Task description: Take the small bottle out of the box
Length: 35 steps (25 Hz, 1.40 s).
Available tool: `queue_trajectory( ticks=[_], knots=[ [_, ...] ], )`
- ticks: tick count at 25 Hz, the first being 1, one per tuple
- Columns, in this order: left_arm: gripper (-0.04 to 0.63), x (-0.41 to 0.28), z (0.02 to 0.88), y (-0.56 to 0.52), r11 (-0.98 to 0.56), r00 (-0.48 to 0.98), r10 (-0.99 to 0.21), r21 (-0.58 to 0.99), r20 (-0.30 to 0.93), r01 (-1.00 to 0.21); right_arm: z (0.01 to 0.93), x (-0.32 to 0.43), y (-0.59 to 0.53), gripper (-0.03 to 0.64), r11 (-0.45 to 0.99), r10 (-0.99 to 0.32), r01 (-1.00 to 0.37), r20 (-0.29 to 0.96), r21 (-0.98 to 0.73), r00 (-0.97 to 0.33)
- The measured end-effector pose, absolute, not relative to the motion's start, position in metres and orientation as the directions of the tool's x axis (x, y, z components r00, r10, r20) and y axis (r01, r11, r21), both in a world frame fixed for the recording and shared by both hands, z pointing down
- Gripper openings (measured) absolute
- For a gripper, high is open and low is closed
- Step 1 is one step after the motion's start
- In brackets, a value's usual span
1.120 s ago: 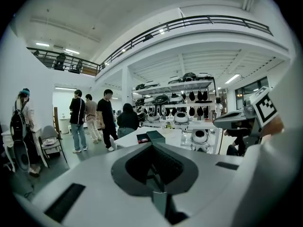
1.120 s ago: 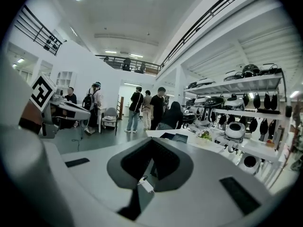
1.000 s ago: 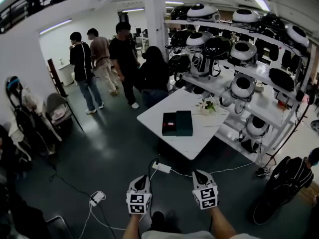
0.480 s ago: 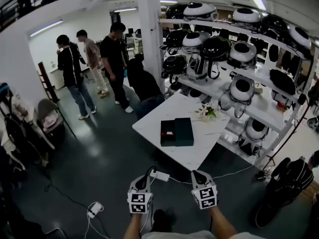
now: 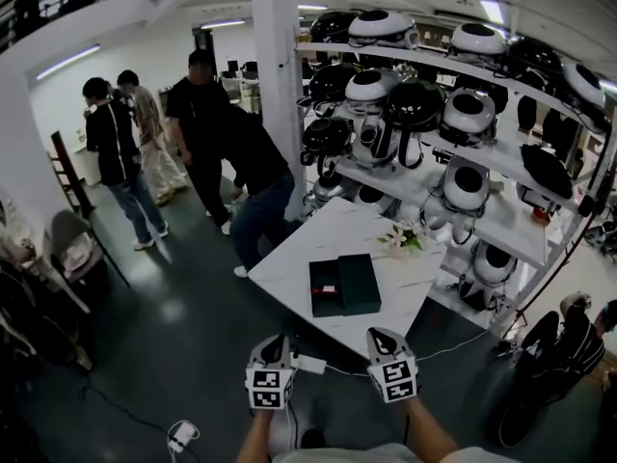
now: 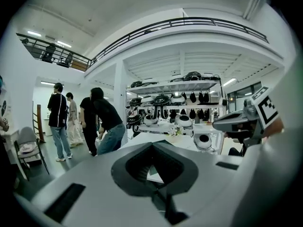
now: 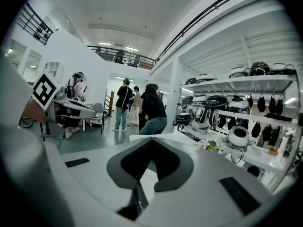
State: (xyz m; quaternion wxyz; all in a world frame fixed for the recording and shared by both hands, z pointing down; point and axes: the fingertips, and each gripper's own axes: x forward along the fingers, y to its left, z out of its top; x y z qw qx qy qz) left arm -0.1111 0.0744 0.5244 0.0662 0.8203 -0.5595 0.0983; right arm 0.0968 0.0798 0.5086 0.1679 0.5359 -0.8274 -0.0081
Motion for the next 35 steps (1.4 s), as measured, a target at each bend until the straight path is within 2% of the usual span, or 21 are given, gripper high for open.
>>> queue_trajectory(
  ticks=[10, 19, 35],
  knots=[
    [0.018, -0.134, 0.530, -0.021, -0.415, 0.401, -0.886, -0.012, 0.233, -0.910, 0.511, 0.061, -0.006, 0.021, 0.401, -0.902, -0.891, 0.264, 0.212, -0.343],
    [0.018, -0.111, 0.547, -0.064, -0.461, 0.444, -0.854, 0.002, 0.272, -0.888, 0.537, 0.078, -0.044, 0.021, 0.387, -0.897, -0.902, 0.306, 0.192, -0.320],
    [0.018, -0.072, 0.552, -0.190, -0.368, 0.350, -0.892, -0.011, 0.287, -0.930, 0.546, 0.109, -0.190, 0.021, 0.483, -0.857, -0.858, 0.292, 0.172, -0.424]
  ],
)
